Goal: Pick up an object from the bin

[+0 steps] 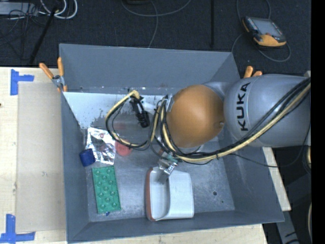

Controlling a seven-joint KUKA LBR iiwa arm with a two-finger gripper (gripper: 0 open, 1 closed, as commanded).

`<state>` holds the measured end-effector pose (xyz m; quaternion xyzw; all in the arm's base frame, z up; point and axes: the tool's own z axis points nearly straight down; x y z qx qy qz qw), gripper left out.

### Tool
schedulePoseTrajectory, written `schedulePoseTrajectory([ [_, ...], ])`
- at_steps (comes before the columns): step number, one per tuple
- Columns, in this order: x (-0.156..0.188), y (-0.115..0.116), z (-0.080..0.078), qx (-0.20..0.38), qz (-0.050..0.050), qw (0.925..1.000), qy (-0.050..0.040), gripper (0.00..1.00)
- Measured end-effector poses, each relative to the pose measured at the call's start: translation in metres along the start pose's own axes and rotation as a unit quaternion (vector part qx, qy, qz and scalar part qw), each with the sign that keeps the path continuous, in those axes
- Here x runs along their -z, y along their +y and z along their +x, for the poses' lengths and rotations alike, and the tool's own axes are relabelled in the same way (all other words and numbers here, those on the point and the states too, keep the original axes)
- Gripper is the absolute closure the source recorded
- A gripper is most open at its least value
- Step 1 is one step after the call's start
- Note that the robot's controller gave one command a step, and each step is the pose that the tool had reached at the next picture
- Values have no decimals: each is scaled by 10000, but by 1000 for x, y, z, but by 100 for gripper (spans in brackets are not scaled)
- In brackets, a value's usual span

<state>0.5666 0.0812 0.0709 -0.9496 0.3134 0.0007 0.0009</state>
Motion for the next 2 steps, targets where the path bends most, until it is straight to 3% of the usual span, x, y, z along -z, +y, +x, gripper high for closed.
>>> schedulePoseTrajectory([
  [1,0,0,0,-10,0,10000,-2,100],
  [2,153,-19,30,29,22,10000,24,100],
])
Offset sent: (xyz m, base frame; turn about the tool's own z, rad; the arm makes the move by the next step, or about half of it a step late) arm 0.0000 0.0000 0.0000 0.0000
